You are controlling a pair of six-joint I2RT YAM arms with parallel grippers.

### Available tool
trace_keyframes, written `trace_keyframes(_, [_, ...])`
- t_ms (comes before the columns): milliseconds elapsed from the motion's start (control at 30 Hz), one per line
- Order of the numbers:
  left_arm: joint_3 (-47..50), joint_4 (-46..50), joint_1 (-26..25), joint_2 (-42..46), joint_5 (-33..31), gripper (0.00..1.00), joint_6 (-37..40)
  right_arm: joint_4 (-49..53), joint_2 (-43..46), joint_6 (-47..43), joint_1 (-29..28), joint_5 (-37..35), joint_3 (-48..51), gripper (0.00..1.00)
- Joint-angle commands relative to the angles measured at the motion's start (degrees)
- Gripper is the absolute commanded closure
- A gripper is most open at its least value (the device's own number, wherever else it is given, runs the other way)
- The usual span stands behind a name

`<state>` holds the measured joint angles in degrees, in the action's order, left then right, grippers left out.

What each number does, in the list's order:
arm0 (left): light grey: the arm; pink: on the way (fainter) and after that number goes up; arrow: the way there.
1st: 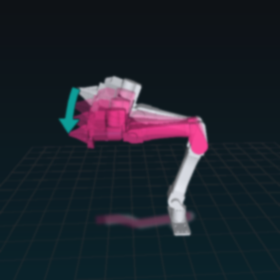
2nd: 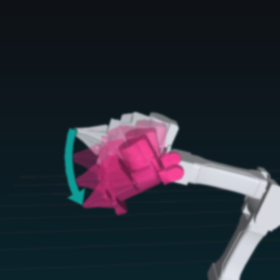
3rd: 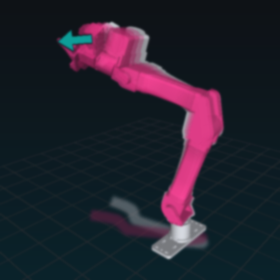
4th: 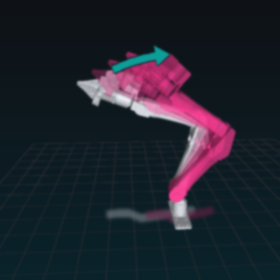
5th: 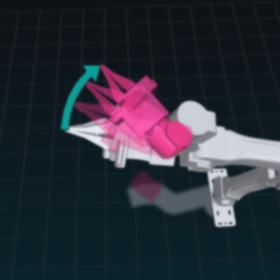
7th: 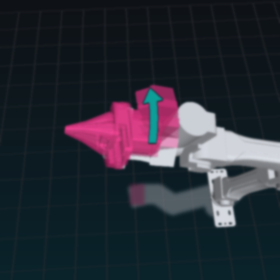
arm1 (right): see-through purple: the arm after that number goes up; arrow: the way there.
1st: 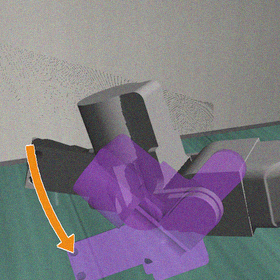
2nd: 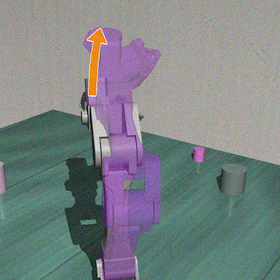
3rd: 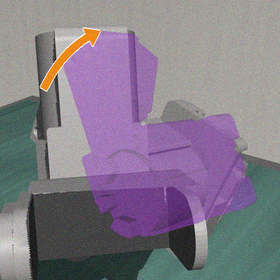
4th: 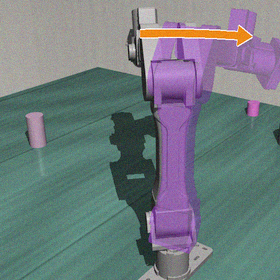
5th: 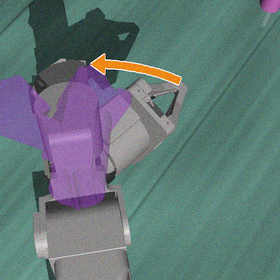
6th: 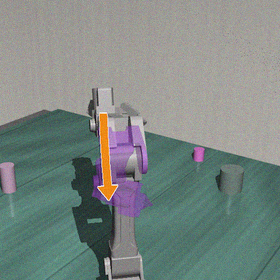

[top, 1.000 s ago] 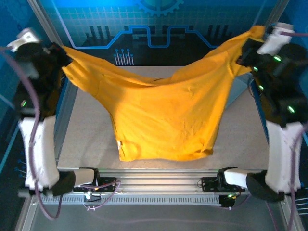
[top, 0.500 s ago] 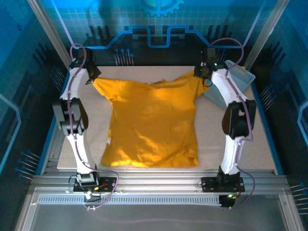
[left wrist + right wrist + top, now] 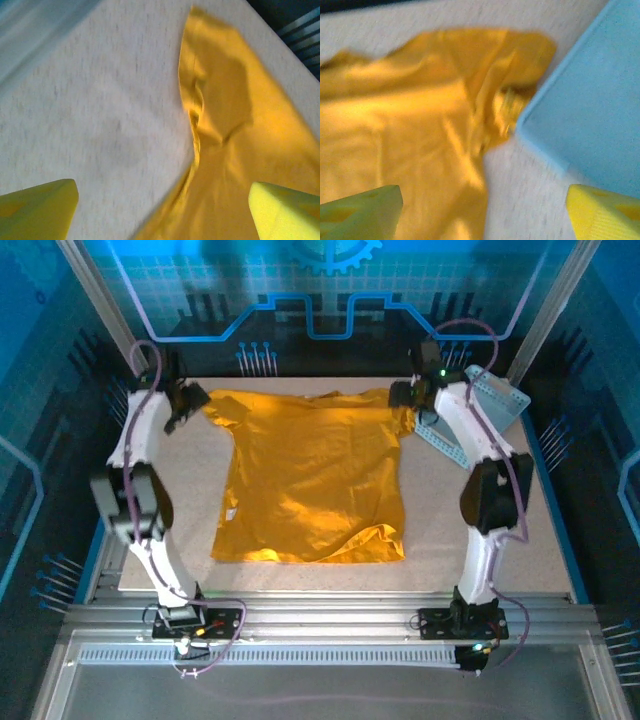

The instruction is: Fold the inside-out t-shirt

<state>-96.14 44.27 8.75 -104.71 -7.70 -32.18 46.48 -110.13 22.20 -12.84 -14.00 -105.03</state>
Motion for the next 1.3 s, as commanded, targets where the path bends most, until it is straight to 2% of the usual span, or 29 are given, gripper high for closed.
trace_keyframes(0, [16.2, -8.0, -5.3, 11.8, 5.2, 0.11, -3.5, -3.2, 12.3, 2.0, -6.3, 4.0, 15.1, 0.15])
trace_keyframes(100, [27.1, -10.0, -11.2, 17.9, 6.5, 0.13, -4.2, -4.3, 20.7, 4.9, -11.5, 3.2, 28.4, 0.15])
trace_keyframes(233, [38.2, -11.6, -19.9, 22.8, 7.2, 0.14, -3.5, -7.5, 27.6, 11.3, -16.3, 7.8, 42.6, 0.17])
trace_keyframes(333, [44.8, -12.8, -23.5, 24.1, 7.8, 0.15, -4.6, -10.0, 29.0, 16.0, -19.1, 9.0, 50.0, 0.17])
trace_keyframes(500, [52.0, -16.3, -26.9, 23.9, 8.3, 0.17, -6.4, -14.4, 26.2, 20.6, -20.6, 9.6, 55.7, 0.19])
trace_keyframes(667, [55.7, -18.3, -30.3, 23.0, 8.8, 0.19, -10.2, -13.9, 20.0, 21.4, -18.3, 5.1, 55.0, 0.25])
trace_keyframes(767, [57.9, -18.9, -32.8, 23.4, 8.1, 0.2, -12.9, -14.6, 15.3, 19.9, -14.3, 6.2, 51.9, 0.29])
trace_keyframes(1033, [61.6, -18.0, -40.8, 31.5, 6.1, 0.19, -21.3, -13.4, 9.8, 13.1, -7.2, 4.5, 41.8, 0.3])
trace_keyframes(1133, [57.2, -13.8, -43.4, 33.7, 3.7, 0.17, -18.2, -10.2, 12.6, 11.3, -6.0, 3.1, 39.9, 0.29])
trace_keyframes(1267, [49.6, -4.4, -46.9, 35.4, -3.3, 0.13, -12.7, -5.1, 24.9, 10.5, -9.3, 2.6, 41.7, 0.28])
